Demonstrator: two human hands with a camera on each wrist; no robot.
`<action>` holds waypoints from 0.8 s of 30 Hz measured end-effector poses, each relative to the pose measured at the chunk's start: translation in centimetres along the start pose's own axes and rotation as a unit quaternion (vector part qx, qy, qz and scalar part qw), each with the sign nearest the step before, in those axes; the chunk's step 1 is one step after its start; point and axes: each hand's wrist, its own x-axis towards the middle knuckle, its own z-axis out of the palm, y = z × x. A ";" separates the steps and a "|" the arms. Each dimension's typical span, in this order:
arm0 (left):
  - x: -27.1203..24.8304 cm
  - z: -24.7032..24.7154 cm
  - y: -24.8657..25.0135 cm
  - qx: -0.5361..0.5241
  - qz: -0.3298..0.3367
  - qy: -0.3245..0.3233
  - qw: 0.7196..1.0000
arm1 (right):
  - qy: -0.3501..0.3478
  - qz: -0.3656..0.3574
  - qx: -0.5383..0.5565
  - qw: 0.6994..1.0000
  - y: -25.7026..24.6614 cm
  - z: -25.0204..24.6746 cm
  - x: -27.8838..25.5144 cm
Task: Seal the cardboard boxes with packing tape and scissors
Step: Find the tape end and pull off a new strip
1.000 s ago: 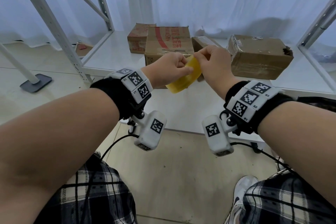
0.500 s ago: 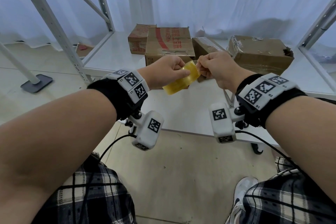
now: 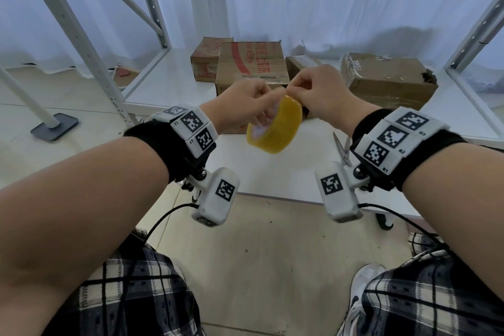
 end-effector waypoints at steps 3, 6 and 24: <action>0.7 -1.1 0.1 0.011 0.050 0.093 0.994 | -0.064 -0.093 -0.041 0.993 -0.8 -0.3 -0.3; 0.2 -1.1 -0.1 -0.038 -0.005 -0.044 0.998 | -0.063 -0.144 -0.066 0.985 -1.3 -0.4 -0.2; -0.4 0.0 -0.7 -0.071 -0.097 -0.065 0.991 | -0.105 0.074 0.127 0.984 1.3 0.0 -0.3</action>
